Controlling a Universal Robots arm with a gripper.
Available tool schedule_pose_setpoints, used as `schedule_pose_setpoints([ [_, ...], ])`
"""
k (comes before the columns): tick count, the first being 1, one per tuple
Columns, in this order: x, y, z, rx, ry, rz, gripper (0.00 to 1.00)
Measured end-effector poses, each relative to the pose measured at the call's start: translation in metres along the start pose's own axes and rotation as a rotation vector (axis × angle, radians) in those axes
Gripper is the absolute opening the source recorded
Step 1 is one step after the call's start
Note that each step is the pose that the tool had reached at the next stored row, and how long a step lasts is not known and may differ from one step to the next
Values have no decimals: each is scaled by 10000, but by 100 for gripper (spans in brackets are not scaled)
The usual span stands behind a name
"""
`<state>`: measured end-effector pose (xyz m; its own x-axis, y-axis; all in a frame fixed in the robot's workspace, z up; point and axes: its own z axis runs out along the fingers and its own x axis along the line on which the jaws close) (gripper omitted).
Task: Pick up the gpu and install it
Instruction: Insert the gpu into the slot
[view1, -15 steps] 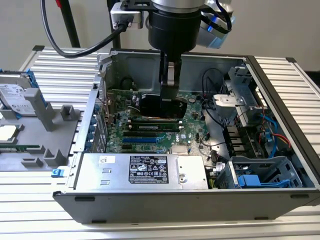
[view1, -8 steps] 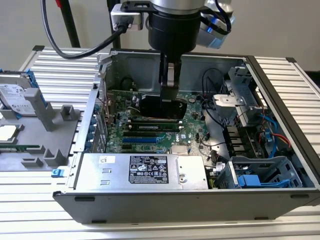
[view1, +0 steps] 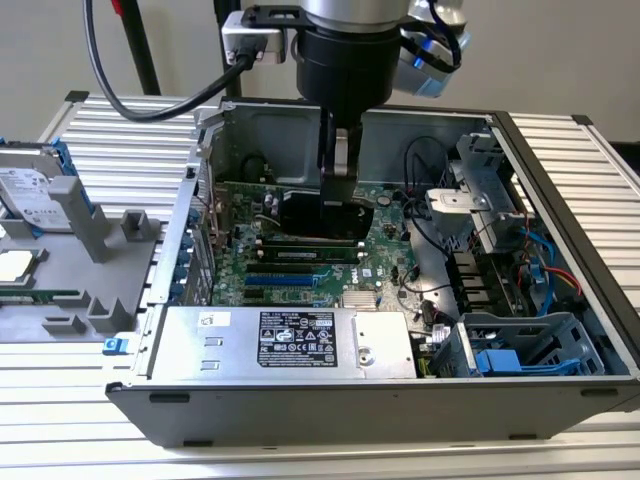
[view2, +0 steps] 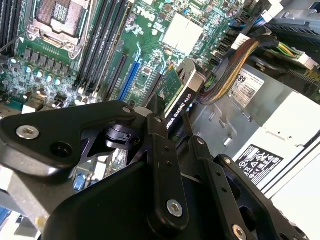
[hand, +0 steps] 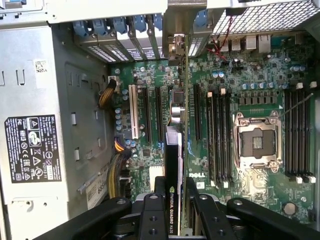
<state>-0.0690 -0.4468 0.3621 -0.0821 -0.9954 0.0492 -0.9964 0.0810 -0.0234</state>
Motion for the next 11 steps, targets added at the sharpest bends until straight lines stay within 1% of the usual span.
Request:
schedule_pose_setpoints([
  [11,-1,1,21,1,0,0,0],
])
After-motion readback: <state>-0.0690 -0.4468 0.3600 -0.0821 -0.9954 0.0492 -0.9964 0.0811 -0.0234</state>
